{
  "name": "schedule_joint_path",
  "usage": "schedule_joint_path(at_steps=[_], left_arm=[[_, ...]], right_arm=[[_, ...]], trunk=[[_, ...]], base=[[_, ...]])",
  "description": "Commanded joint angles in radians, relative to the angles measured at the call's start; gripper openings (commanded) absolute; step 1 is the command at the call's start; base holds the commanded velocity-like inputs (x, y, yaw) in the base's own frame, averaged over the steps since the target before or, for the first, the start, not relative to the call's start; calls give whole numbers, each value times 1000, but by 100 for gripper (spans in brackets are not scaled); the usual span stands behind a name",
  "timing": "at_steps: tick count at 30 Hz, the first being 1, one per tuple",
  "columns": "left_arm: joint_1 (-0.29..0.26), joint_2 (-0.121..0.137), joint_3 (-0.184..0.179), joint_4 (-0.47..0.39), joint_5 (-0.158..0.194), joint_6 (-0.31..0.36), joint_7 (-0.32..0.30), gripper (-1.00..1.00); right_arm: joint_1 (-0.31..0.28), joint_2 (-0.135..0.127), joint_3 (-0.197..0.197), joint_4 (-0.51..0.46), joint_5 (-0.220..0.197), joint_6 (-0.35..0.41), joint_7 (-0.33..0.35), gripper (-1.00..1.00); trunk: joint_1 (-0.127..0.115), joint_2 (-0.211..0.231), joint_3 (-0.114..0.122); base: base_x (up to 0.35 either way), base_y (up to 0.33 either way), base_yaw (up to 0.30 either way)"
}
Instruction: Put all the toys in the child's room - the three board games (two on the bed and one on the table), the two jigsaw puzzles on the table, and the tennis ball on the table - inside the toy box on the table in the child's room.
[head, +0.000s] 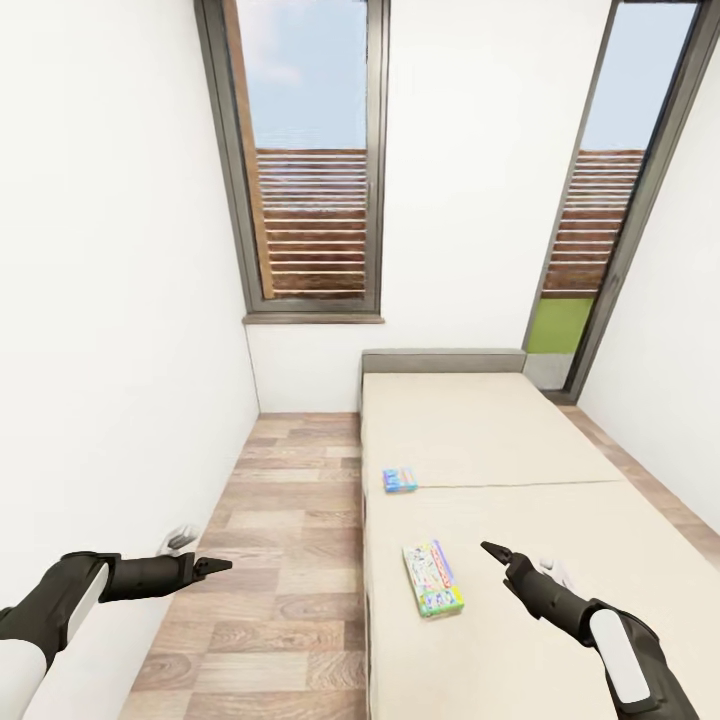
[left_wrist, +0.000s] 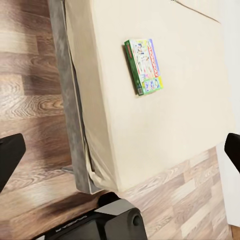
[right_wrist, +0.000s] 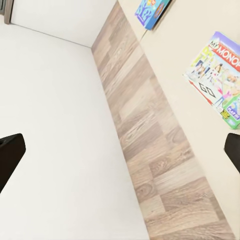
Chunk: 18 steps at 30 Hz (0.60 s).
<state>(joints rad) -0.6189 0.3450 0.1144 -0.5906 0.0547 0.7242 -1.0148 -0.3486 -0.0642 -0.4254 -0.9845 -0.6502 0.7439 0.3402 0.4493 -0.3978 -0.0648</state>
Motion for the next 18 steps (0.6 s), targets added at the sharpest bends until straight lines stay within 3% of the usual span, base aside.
schedule_joint_path(at_steps=[1, 18], left_arm=[[-1, 0, 1, 0, 5, 9, 0, 100], [-1, 0, 0, 0, 5, 9, -1, 100]], right_arm=[[-1, 1, -3, 0, 1, 6, 4, 100], [-1, 1, -3, 0, 3, 5, 3, 100]], trunk=[[1, -2, -2], [1, -2, -2]], base=[[48, 59, 0], [92, 69, 0]])
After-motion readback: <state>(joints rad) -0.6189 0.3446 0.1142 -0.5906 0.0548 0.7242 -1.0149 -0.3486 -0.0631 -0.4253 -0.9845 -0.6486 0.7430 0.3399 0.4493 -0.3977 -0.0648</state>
